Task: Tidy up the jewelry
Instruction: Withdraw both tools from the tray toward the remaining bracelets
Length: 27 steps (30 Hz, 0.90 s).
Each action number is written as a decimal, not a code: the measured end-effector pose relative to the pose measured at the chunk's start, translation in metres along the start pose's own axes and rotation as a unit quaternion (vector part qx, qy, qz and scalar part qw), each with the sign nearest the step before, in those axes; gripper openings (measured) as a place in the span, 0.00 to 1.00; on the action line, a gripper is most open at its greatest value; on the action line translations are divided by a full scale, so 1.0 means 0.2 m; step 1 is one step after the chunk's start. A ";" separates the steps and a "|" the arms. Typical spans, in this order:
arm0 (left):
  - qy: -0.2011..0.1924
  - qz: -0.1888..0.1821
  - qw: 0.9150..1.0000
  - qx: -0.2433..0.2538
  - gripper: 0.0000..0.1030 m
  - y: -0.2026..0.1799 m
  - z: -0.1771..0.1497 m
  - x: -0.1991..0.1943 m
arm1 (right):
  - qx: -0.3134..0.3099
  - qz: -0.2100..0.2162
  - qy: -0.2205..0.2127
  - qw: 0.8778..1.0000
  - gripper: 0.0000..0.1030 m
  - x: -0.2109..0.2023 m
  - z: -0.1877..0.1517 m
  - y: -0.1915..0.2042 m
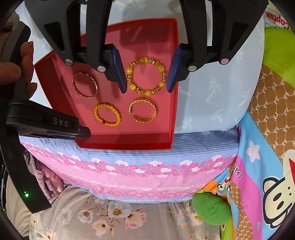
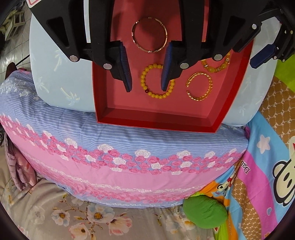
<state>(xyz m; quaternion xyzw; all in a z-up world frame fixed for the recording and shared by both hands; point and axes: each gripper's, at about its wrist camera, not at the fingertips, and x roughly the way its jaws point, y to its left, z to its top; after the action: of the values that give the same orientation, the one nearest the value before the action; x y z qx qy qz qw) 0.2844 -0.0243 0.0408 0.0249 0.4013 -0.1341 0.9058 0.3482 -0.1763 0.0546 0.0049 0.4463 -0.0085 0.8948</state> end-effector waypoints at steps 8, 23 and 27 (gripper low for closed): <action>-0.014 -0.009 1.000 -0.004 0.41 -0.02 -0.07 -0.20 | 0.000 0.013 -0.019 1.000 0.33 -0.21 -0.08 0.02; -0.010 -0.019 1.000 -0.020 0.41 -0.04 -0.39 -0.52 | -0.018 0.020 -0.033 0.999 0.44 -0.61 -0.53 0.09; 0.006 -0.017 1.000 -0.022 0.41 -0.05 -0.51 -0.55 | -0.018 0.017 -0.022 0.999 0.45 -0.67 -0.71 0.09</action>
<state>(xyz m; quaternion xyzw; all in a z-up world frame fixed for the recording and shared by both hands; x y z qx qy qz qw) 0.1368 0.0064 0.0529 -0.0014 0.4097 -0.1403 0.9014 0.1544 -0.1548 0.0761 -0.0033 0.4263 0.0149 0.9044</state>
